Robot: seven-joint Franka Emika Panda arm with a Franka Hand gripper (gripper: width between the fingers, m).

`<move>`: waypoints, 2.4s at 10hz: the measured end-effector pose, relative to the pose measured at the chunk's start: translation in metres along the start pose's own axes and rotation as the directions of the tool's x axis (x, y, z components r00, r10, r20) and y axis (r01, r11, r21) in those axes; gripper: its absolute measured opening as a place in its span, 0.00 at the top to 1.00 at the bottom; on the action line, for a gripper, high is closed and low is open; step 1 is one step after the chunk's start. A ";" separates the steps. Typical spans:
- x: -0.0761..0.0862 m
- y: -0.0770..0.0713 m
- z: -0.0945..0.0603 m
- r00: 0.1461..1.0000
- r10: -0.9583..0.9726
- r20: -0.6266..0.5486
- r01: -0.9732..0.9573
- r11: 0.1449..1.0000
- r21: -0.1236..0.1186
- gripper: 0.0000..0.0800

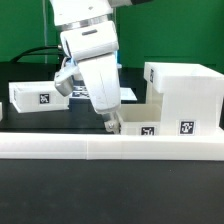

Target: Assemble drawer

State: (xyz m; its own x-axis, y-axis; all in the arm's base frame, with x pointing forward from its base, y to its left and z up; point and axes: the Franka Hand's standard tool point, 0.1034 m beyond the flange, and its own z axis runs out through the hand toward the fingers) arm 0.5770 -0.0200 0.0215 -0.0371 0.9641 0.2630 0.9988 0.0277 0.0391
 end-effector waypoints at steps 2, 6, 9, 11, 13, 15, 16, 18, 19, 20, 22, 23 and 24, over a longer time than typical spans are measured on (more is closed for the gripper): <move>0.003 0.000 0.001 1.000 0.028 0.000 -0.028 1.000 -0.004 0.19; 0.026 0.002 0.006 1.000 0.002 -0.005 -0.002 1.000 0.013 0.19; 0.026 0.001 0.007 1.000 -0.028 0.004 0.028 0.999 0.031 0.19; 0.033 0.002 0.011 0.999 -0.049 0.005 0.049 0.998 0.030 0.19; 0.044 -0.001 0.019 0.997 -0.083 0.005 0.083 0.995 0.050 0.19; 0.047 -0.005 0.021 0.997 -0.072 0.001 0.072 0.995 0.072 0.19; 0.046 -0.005 0.020 0.997 -0.077 0.005 0.076 0.994 0.073 0.19; 0.026 -0.006 0.017 0.997 -0.077 0.011 0.076 0.994 0.076 0.19; 0.014 -0.006 0.013 0.998 -0.063 0.017 0.062 0.995 0.075 0.19; 0.006 -0.005 0.008 0.998 -0.056 0.022 0.054 0.996 0.068 0.19; -0.016 -0.007 -0.006 0.999 -0.027 0.042 0.025 0.999 0.029 0.19; -0.027 -0.015 -0.011 0.999 -0.012 0.049 0.011 1.000 0.016 0.19; -0.044 -0.030 -0.013 0.998 0.007 0.055 -0.007 1.000 0.006 0.19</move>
Offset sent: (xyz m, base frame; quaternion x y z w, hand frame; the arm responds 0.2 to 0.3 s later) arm 0.0105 0.0430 -0.0019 -0.0181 0.0086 0.0351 0.9992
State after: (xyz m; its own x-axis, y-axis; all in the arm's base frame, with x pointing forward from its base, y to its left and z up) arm 0.5480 -0.0666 0.0210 -0.0287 0.9773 0.2099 0.9993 0.0227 0.0314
